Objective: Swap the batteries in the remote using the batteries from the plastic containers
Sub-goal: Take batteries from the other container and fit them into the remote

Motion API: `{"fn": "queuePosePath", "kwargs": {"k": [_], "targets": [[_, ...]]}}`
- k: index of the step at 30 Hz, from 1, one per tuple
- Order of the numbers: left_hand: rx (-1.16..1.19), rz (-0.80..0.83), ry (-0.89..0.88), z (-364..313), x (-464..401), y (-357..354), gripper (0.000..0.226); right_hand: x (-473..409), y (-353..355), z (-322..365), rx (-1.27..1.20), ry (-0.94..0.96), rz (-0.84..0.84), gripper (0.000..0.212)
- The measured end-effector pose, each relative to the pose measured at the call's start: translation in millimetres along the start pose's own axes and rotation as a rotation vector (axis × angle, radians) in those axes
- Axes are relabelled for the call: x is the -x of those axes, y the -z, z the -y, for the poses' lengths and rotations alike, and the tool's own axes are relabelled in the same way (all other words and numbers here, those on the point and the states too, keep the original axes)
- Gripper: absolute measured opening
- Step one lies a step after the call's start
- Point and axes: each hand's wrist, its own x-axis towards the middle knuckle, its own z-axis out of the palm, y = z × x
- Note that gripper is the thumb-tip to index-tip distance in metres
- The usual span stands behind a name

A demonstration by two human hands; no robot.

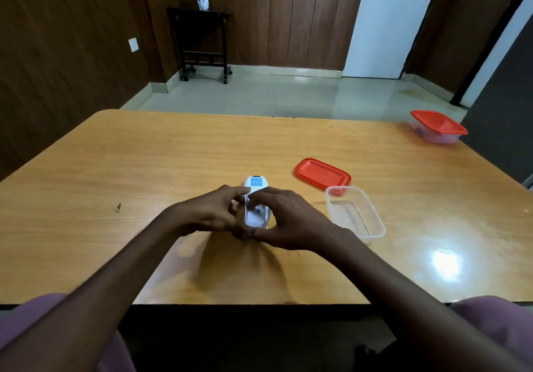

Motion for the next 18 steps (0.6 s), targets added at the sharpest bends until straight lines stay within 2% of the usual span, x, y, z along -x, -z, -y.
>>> {"fn": "queuePosePath", "kwargs": {"k": [3,7,15,18], "targets": [[0.314,-0.08,0.086,-0.4,0.2,-2.2,0.07,1.0,1.6,0.0,0.013,0.022,0.021,0.038],[0.598,-0.193,0.183,-13.0,1.7,-7.9,0.037,3.8,-4.3,1.0,0.009,0.053,0.022,0.028],[0.824,-0.335,0.291,-24.0,4.5,-17.3,0.026,5.2,-15.0,-4.4,-0.063,-0.093,0.0,0.036],[0.843,-0.33,0.296,-23.1,3.9,-17.6,0.015,8.3,-14.8,-9.4,-0.213,-0.146,-0.036,0.035]]}}
